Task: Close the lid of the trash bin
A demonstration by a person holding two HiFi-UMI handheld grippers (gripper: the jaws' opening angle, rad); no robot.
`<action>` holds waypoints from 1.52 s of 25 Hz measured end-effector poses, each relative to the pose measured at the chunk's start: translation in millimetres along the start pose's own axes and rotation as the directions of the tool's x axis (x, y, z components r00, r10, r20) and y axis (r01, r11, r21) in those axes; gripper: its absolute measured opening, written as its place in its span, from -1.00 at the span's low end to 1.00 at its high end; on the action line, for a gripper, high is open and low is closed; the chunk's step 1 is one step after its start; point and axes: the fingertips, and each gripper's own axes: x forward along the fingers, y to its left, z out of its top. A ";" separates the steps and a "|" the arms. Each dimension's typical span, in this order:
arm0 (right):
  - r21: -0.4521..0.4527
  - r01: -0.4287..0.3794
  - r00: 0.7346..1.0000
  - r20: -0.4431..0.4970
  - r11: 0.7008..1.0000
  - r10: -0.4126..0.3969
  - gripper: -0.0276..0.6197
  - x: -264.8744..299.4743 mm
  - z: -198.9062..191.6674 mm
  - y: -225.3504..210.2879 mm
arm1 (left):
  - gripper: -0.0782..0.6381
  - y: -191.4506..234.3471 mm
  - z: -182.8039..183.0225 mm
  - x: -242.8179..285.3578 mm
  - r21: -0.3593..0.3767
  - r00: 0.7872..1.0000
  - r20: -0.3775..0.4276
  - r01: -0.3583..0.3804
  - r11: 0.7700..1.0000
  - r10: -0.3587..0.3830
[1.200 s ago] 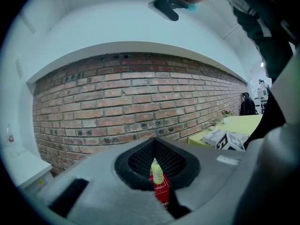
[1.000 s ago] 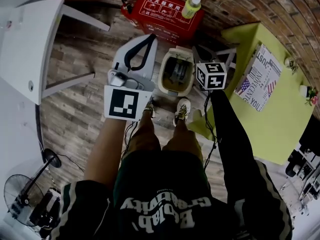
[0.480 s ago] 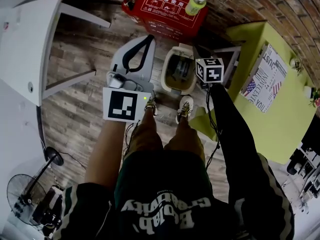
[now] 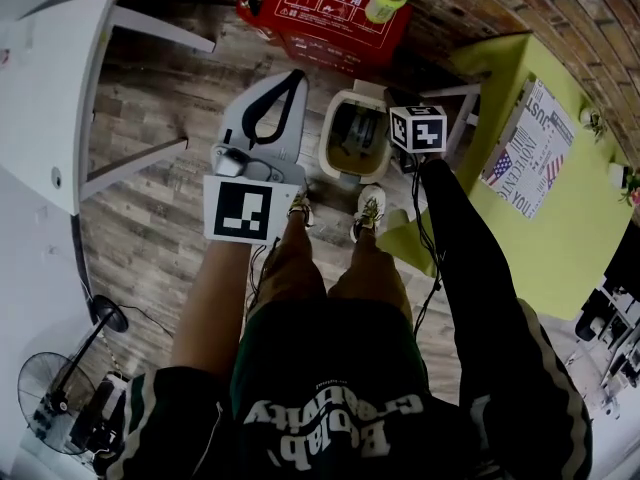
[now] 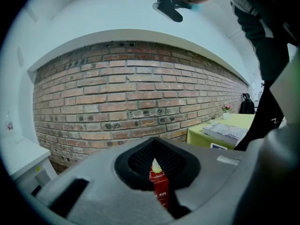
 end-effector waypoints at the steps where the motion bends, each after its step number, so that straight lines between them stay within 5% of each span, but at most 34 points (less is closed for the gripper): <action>1: 0.007 -0.003 1.000 -0.004 1.000 0.003 -0.88 -0.5 -2.0 0.3 | -0.76 -1.0 -0.1 0.2 0.001 1.000 0.002 0.001 1.000 -0.001; 38: 0.102 -0.012 0.997 -0.076 0.995 0.020 -0.88 -15.2 -98.2 38.4 | -0.76 -18.2 -13.3 -32.5 0.037 0.998 -0.013 0.056 0.998 -0.056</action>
